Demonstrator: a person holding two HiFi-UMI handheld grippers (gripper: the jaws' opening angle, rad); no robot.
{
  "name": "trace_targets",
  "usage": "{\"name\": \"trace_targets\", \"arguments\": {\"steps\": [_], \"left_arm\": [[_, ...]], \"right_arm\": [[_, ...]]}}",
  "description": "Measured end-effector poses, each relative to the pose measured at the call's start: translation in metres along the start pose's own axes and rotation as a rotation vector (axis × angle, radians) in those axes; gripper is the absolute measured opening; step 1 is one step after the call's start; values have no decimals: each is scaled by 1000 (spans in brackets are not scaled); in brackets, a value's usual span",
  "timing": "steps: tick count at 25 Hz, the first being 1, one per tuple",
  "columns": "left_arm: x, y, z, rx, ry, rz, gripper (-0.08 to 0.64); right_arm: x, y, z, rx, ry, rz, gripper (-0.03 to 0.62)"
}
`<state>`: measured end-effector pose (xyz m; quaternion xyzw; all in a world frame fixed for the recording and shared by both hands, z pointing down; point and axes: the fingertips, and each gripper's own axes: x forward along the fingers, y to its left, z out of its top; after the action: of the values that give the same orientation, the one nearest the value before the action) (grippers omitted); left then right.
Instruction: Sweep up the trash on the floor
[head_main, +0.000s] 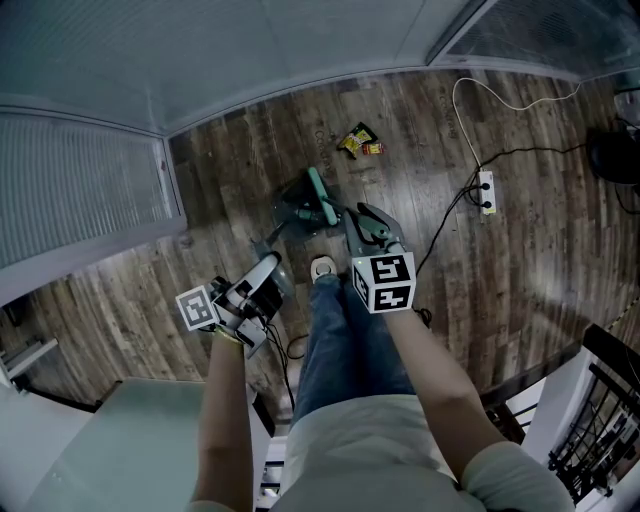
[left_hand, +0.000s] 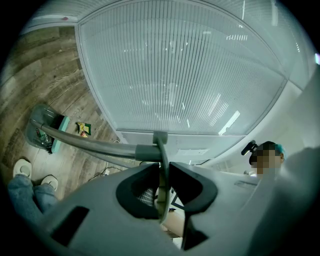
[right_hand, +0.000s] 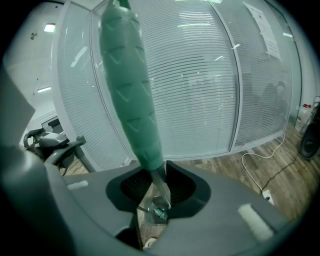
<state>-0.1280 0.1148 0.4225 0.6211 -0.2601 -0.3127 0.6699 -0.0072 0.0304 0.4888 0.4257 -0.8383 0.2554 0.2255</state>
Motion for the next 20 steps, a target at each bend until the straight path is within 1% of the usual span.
{"name": "trace_targets", "arguments": {"steps": [7, 11, 15, 20], "left_arm": [[-4, 2, -4, -2, -6, 10, 69], [-7, 2, -10, -5, -3, 17, 69], [-10, 4, -8, -13, -8, 17, 67], [-9, 8, -9, -16, 24, 19, 67]], "right_arm": [[-10, -17, 11, 14, -39, -46, 94], [-17, -23, 19, -9, -51, -60, 94], [-20, -24, 24, -33, -56, -72, 94], [-25, -26, 26, -40, -51, -91, 94]]}}
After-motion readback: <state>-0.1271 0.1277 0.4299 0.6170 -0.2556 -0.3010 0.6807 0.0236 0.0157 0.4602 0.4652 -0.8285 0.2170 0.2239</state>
